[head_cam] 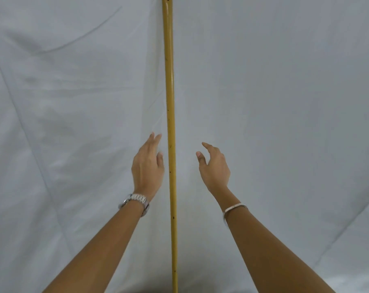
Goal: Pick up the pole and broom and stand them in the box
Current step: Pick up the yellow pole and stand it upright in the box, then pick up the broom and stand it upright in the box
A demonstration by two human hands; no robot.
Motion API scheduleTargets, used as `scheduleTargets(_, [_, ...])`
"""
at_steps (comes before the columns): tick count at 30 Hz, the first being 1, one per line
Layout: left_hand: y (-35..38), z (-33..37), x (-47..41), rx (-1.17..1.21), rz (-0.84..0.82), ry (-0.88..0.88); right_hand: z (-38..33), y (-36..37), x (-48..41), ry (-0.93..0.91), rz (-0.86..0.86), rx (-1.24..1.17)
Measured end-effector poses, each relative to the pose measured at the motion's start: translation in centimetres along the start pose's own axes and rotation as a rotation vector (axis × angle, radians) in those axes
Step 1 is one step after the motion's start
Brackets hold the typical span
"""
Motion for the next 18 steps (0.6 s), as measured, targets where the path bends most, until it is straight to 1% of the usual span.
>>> scheduleTargets(3, [-1.2, 1.9, 4.0, -0.117, -0.033, 0.259, 1.7, -3.8, 2.5, -0.081, 0.021, 0.138])
scheduleTargets(5, [-0.8, 2.8, 6.8, -0.172, -0.104, 0.322, 2.9, -5.4, 4.4, -0.148, -0.004, 0.237])
scheduleTargets(6, [-0.3, 4.0, 8.4, -0.173, -0.152, 0.34, 3.8, -7.0, 5.5, -0.173, 0.011, 0.296])
scheduleTargets(8, [0.8, 6.3, 11.7, -0.164, -0.245, 0.318, 5.7, -10.1, 7.9, -0.212, 0.036, 0.406])
scheduleTargets(10, [1.8, 9.5, 15.2, -0.139, -0.312, 0.27, 8.1, -13.0, 10.0, -0.219, -0.003, 0.509])
scheduleTargets(13, [2.9, 14.5, 19.7, -0.088, -0.418, 0.234, 12.3, -16.9, 12.3, -0.161, -0.093, 0.609])
scheduleTargets(18, [5.2, 21.4, 27.6, -0.031, -0.562, 0.254, 20.1, -23.8, 15.4, -0.068, -0.143, 0.687])
Point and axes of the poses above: each hand's wrist, its own x-axis away from the middle knuckle, its own y-axis out of the palm, z = x × y, the point moved 7 cm from there along -x, towards the middle knuckle, and after that the axes turned 13 degrees about z, right-handed, at the moved point
